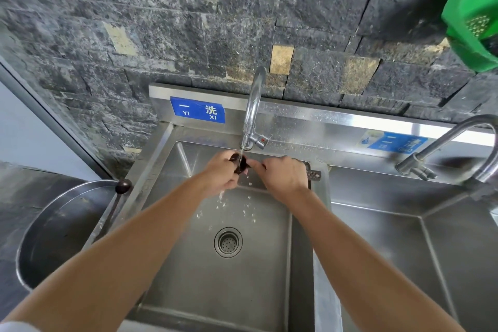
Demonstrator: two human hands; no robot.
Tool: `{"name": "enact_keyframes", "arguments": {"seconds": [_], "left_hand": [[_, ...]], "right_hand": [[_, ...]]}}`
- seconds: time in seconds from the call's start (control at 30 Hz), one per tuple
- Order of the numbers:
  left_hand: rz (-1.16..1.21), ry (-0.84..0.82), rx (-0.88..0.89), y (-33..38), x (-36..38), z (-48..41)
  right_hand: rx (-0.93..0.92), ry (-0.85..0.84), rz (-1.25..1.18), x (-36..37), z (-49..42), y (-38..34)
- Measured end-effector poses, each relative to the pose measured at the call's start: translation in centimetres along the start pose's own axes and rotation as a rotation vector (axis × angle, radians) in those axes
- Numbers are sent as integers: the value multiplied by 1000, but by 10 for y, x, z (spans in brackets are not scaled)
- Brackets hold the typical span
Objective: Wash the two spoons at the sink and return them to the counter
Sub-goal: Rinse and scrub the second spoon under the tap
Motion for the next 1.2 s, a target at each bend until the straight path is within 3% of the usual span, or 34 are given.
{"name": "enact_keyframes", "arguments": {"seconds": [0.07,0.13,0.2,0.23,0.27,0.33,0.4,0.47,0.6,0.67,0.77,0.87,0.93,1.07,1.13,1.2], "left_hand": [[347,81,-100,-11,4,-4],[460,161,-133,-17,6,-5],[658,208,-177,-23,10,-5],[746,216,-190,-23,12,-3],[783,218,-184,-22,12,-4],[728,197,-152,-16,14,-1],[671,142,-124,-9,21,4],[664,64,-101,-3,27,9],[332,-38,-24,10,19,12],[20,-58,42,17,10,5],[-667,-66,207,32,8,-2],[-921,-132,288,31,14,-9],[-686,-120,219,28,9,-12],[480,-20,-63,13,16,-15],[722,-31,-100,9,34,-13],[719,-92,-115,10,45,-8]], "right_hand": [[20,136,13,-10,5,-5],[28,389,-11,-26,20,-14],[70,610,-252,-39,36,-11],[103,598,-466,-37,38,-4],[171,484,-705,-27,33,3],[333,120,-1047,6,18,5],[391,-21,-1085,16,7,4],[449,5,-1115,15,-5,11],[561,-46,-1331,26,-22,19],[476,4,-1217,19,-29,18],[247,73,-981,6,-34,4],[215,79,-1027,9,-35,1],[329,45,-1309,21,-31,11],[555,-55,-2077,43,-23,13],[601,-8,-2141,47,-22,12],[551,85,-1992,40,-20,21]]}}
Point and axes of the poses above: each hand's wrist, its own z-axis away from the middle knuckle, its own x-axis out of the palm, y = z × x, the point moved 9 cm from there along -z, towards the middle knuckle, and after that the axes turned 1 degree about y, right-handed, at the moved point
